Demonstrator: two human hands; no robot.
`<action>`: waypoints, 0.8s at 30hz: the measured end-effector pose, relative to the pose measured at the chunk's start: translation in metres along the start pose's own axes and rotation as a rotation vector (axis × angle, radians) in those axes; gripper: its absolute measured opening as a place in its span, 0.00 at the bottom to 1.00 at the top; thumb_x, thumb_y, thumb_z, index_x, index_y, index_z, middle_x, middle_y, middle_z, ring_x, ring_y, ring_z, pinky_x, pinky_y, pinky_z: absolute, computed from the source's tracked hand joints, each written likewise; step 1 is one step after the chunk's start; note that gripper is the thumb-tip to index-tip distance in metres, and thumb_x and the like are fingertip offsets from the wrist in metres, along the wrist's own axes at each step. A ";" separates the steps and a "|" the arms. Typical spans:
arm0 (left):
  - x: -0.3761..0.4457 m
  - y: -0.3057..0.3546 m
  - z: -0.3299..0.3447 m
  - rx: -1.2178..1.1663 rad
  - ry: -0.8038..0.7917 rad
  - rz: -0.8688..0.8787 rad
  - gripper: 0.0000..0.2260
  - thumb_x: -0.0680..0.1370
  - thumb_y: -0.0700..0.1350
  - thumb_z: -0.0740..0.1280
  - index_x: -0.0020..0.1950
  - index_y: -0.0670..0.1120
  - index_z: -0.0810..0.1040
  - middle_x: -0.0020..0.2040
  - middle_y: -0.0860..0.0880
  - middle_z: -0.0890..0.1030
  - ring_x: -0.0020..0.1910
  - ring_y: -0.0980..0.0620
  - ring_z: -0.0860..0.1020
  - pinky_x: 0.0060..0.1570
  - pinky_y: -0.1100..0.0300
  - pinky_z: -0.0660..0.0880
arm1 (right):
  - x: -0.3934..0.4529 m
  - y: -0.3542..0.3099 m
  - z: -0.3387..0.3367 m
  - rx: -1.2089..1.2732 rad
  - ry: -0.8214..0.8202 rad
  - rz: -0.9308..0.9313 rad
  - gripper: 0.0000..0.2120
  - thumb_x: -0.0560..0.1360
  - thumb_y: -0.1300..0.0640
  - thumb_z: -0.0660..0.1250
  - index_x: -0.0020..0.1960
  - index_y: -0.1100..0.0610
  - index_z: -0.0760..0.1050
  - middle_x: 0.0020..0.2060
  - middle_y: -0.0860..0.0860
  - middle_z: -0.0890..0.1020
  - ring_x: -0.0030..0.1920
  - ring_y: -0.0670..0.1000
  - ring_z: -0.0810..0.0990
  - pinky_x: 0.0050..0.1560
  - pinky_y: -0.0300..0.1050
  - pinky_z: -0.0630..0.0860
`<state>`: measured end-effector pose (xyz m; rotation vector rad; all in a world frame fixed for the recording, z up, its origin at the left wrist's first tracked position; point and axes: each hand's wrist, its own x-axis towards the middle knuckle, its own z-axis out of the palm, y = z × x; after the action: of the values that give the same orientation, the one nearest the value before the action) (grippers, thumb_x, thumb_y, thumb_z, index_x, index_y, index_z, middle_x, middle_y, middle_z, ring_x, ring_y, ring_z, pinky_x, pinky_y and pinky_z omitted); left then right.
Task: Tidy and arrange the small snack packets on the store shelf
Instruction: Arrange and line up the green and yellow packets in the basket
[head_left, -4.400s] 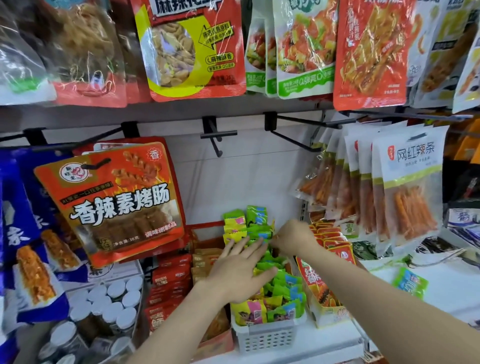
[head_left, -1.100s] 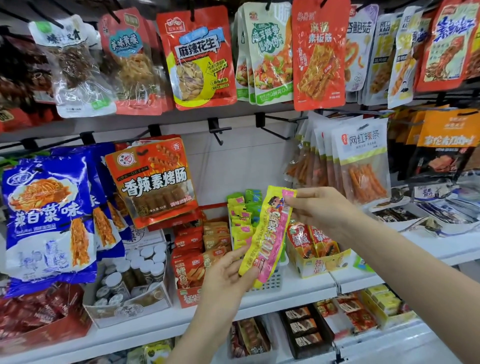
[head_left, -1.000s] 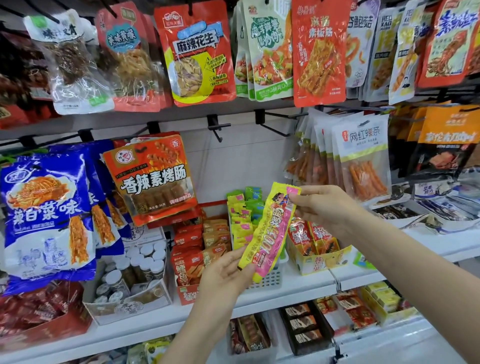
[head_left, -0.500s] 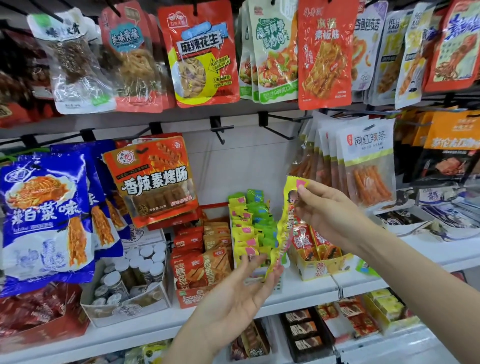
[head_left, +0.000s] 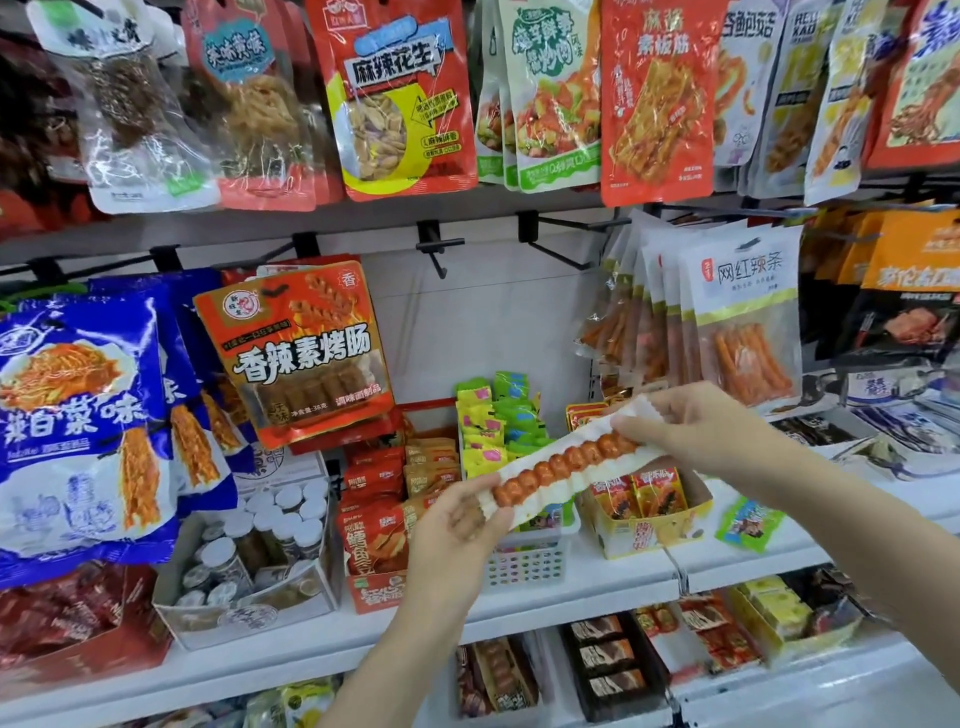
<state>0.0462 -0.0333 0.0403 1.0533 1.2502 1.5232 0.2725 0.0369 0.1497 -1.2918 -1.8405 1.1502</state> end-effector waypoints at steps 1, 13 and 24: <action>0.007 -0.002 0.001 0.088 0.011 0.039 0.15 0.77 0.34 0.70 0.52 0.54 0.82 0.49 0.58 0.85 0.49 0.61 0.82 0.42 0.70 0.76 | 0.002 0.000 -0.007 -0.093 0.081 0.003 0.07 0.77 0.52 0.69 0.45 0.53 0.83 0.34 0.47 0.86 0.35 0.44 0.85 0.39 0.37 0.79; 0.109 -0.021 0.042 1.609 -0.642 0.450 0.27 0.80 0.67 0.50 0.78 0.60 0.56 0.81 0.55 0.52 0.80 0.50 0.44 0.75 0.39 0.36 | 0.069 0.040 0.004 -0.787 0.437 -0.029 0.19 0.76 0.50 0.68 0.31 0.57 0.66 0.28 0.55 0.72 0.35 0.59 0.76 0.33 0.45 0.70; 0.113 -0.041 0.010 1.549 -0.574 0.501 0.23 0.81 0.66 0.48 0.76 0.64 0.60 0.79 0.59 0.57 0.79 0.54 0.51 0.76 0.49 0.37 | 0.087 0.026 0.021 -0.675 0.425 -0.164 0.11 0.74 0.55 0.69 0.37 0.60 0.76 0.25 0.54 0.72 0.28 0.56 0.73 0.27 0.42 0.69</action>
<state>0.0312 0.0826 0.0098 2.6589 1.7123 0.1427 0.2359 0.1162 0.1171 -1.5460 -2.0118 0.1212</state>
